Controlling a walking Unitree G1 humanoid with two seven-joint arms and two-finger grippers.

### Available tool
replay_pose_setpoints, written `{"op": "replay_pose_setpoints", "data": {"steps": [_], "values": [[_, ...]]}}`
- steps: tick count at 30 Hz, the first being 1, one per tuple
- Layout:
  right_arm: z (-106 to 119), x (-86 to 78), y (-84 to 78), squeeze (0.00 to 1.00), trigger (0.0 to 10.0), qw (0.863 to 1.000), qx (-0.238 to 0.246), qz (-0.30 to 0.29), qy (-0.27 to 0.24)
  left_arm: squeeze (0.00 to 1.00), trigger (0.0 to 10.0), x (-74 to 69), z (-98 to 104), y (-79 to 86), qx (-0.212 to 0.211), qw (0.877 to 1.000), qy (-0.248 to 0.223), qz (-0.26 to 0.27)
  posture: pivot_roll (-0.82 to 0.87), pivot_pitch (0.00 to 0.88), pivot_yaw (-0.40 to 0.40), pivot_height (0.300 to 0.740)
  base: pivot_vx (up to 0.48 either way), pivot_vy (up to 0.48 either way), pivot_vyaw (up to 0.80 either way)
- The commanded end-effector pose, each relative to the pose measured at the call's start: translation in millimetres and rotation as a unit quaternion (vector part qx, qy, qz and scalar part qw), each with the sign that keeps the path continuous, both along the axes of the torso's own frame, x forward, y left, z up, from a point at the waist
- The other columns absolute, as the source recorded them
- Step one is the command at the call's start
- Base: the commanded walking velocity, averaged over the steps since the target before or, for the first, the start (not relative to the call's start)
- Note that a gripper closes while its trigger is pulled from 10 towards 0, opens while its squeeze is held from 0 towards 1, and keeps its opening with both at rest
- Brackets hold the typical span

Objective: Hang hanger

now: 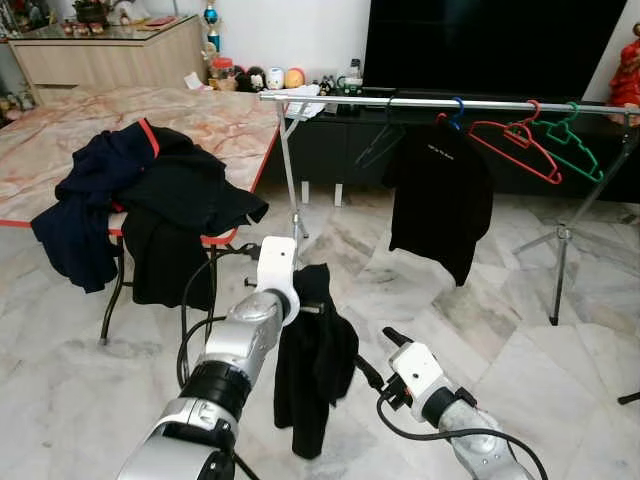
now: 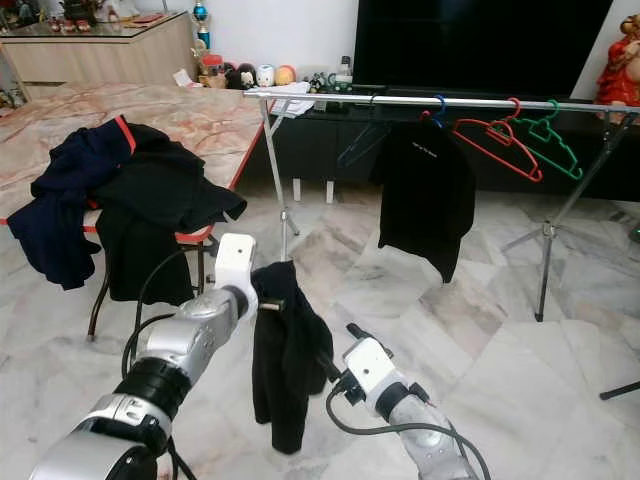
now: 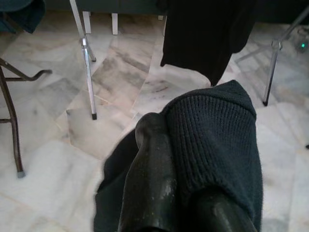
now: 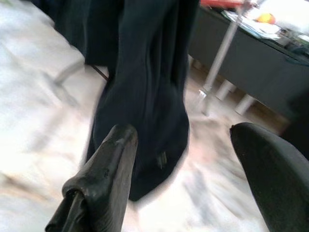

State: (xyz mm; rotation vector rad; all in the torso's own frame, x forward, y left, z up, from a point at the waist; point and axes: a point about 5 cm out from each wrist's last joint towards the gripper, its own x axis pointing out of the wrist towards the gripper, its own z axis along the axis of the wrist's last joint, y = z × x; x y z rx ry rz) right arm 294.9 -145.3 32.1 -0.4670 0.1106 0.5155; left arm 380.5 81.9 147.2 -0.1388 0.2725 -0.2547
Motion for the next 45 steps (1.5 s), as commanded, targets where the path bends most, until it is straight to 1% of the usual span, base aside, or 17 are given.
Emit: {"op": "replay_pose_setpoints", "data": {"steps": [1, 5, 7, 9, 13, 16, 20, 21, 23, 26, 34, 37, 38, 39, 41, 43, 45], "values": [[-3.2, 1.5, 4.8, 0.00, 10.0, 0.998, 0.015, -0.054, -0.007, 0.00, 10.0, 5.1, 21.2, -17.1, -0.033, 0.999, -0.013, -0.017, 0.02, 0.041, 0.029, 0.740, 0.000, 0.000, 0.00], [-7.2, 0.8, 9.5, 0.00, 10.0, 0.997, 0.016, -0.072, -0.003, 0.00, 10.0, 5.5, 31.9, -30.8, -0.046, 0.998, -0.019, -0.036, 0.02, 0.040, 0.033, 0.740, 0.000, 0.000, 0.00], [-9.4, 0.1, 15.2, 0.00, 10.0, 0.997, 0.005, -0.078, -0.012, 0.00, 10.0, 5.1, 43.7, -46.1, -0.060, 0.996, -0.029, -0.052, 0.04, 0.040, 0.036, 0.740, 0.000, 0.000, 0.00], [-11.0, -0.6, 18.7, 0.00, 10.0, 0.996, 0.023, -0.086, -0.003, 0.00, 10.0, 3.9, 49.8, -54.3, -0.072, 0.995, -0.032, -0.067, 0.03, 0.039, 0.038, 0.740, 0.000, 0.000, 0.00], [-14.1, -3.8, 31.1, 0.00, 10.0, 0.997, 0.042, -0.056, 0.015, 0.00, 10.0, -0.3, 59.6, -71.7, -0.092, 0.990, -0.035, -0.097, 0.03, 0.039, 0.043, 0.740, 0.000, 0.000, 0.00], [-14.6, -3.5, 28.0, 0.00, 10.0, 0.994, 0.058, -0.092, 0.011, 0.00, 10.0, -3.1, 63.9, -78.9, -0.096, 0.988, -0.039, -0.114, 0.04, 0.038, 0.045, 0.740, 0.000, 0.000, 0.00], [-13.7, -0.4, 16.7, 0.00, 10.0, 0.990, 0.035, -0.139, -0.011, 0.00, 10.0, -5.4, 67.4, -83.1, -0.099, 0.986, -0.042, -0.127, 0.04, 0.036, 0.046, 0.740, 0.000, 0.000, 0.00], [-13.7, -0.4, 16.7, 0.00, 10.0, 0.990, 0.035, -0.139, -0.011, 0.00, 10.0, -5.4, 67.4, -83.1, -0.099, 0.986, -0.042, -0.127, 0.04, 0.036, 0.046, 0.740, 0.000, 0.000, 0.00], [-11.7, 1.5, 8.4, 0.00, 10.0, 0.985, 0.025, -0.170, -0.028, 0.00, 10.0, -6.7, 67.9, -83.7, -0.097, 0.985, -0.043, -0.136, 0.04, 0.036, 0.046, 0.740, 0.000, 0.000, 0.00], [-12.0, 2.4, 1.9, 0.00, 10.0, 0.979, 0.031, -0.198, -0.026, 0.00, 10.0, -6.8, 64.4, -81.2, -0.092, 0.986, -0.042, -0.135, 0.04, 0.032, 0.043, 0.740, 0.000, 0.000, 0.00], [-14.9, 1.9, -4.7, 0.00, 10.0, 0.973, 0.024, -0.230, -0.021, 0.00, 10.0, -9.3, 65.4, -81.2, -0.092, 0.984, -0.049, -0.143, 0.04, 0.029, 0.042, 0.740, 0.000, 0.000, 0.00], [-14.3, 2.2, -5.3, 0.00, 10.0, 0.971, 0.036, -0.234, -0.020, 0.00, 10.0, -9.1, 65.1, -81.1, -0.092, 0.984, -0.050, -0.141, 0.04, 0.030, 0.043, 0.740, 0.000, 0.000, 0.00], [-14.9, 2.2, -3.8, 0.00, 10.0, 0.973, 0.049, -0.227, -0.010, 0.00, 10.0, -9.2, 65.1, -81.2, -0.093, 0.984, -0.051, -0.141, 0.04, 0.030, 0.043, 0.740, 0.000, 0.000, 0.00], [-16.1, 2.1, 2.1, 0.00, 10.0, 0.979, 0.069, -0.191, 0.014, 0.00, 10.0, -10.0, 65.3, -82.1, -0.095, 0.984, -0.051, -0.144, 0.04, 0.032, 0.043, 0.740, 0.000, 0.000, 0.00], [-17.1, 1.5, 5.3, 0.00, 10.0, 0.981, 0.078, -0.174, 0.026, 0.00, 10.0, -10.4, 65.3, -82.5, -0.096, 0.984, -0.051, -0.145, 0.04, 0.034, 0.045, 0.740, 0.000, 0.000, 0.00], [-21.5, -3.3, 17.9, 0.00, 10.0, 0.992, 0.060, -0.100, 0.047, 0.00, 10.0, -13.2, 65.0, -86.8, -0.095, 0.981, -0.047, -0.160, 0.04, 0.034, 0.046, 0.740, 0.000, 0.000, 0.00], [-25.1, -6.7, 23.3, 0.00, 10.0, 0.994, 0.057, -0.061, 0.070, 0.00, 10.0, -16.4, 65.0, -92.6, -0.094, 0.979, -0.042, -0.177, 0.04, 0.037, 0.047, 0.740, 0.000, 0.000, 0.00]]}}
